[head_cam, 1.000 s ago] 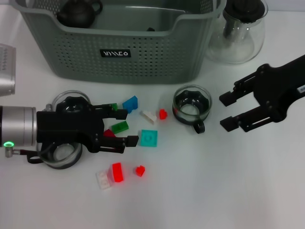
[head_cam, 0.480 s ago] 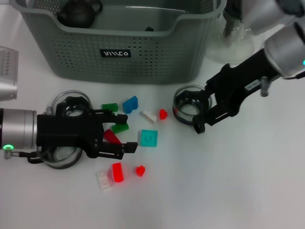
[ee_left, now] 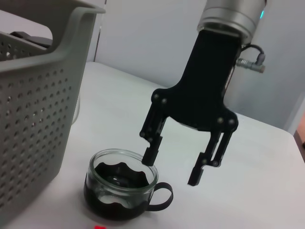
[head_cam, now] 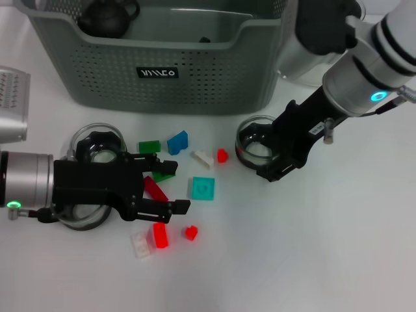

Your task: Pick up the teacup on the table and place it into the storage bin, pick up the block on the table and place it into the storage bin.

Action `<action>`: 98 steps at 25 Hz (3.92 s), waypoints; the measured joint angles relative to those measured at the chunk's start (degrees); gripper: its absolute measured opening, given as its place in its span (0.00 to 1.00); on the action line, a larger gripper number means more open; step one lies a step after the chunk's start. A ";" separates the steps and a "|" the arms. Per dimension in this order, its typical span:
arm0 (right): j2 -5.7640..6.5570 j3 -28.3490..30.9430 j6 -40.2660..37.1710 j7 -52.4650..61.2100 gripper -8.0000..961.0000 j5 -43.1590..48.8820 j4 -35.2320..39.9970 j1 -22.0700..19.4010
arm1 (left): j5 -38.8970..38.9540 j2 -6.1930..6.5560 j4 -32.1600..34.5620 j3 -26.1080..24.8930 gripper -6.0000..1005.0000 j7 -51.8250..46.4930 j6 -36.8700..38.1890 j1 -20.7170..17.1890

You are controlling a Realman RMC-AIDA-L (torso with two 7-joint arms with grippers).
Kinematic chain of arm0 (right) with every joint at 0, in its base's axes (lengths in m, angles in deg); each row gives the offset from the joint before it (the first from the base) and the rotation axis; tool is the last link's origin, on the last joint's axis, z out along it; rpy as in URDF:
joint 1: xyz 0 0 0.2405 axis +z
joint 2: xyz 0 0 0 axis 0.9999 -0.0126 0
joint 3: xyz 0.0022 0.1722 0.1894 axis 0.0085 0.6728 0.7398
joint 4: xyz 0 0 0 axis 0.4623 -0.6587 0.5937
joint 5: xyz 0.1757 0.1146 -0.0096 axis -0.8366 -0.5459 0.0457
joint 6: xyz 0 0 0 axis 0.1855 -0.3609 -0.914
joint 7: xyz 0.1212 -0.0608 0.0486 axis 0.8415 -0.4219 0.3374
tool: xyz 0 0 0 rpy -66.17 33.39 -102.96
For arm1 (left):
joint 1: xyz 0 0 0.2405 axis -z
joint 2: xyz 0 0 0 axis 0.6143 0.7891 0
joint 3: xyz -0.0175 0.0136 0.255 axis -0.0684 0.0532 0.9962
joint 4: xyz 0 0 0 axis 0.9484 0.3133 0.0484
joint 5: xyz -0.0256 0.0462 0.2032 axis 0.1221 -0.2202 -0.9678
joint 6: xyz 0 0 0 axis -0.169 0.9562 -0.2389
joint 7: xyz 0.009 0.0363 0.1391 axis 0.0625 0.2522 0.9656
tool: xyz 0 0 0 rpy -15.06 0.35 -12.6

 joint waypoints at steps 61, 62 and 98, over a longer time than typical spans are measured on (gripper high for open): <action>-0.33 -19.56 16.16 12.84 0.18 -0.65 -7.76 2.11 | 0.19 -0.28 -0.09 -0.61 0.84 1.20 0.06 -0.67; -0.35 -19.62 15.88 12.59 0.17 -0.72 -7.37 2.02 | 0.16 -0.28 -0.09 -0.61 0.84 1.23 0.06 -0.72; 0.86 19.08 -12.30 8.53 0.07 -26.70 14.22 7.74 | 0.03 0.05 0.36 -1.24 0.84 1.66 0.14 -1.65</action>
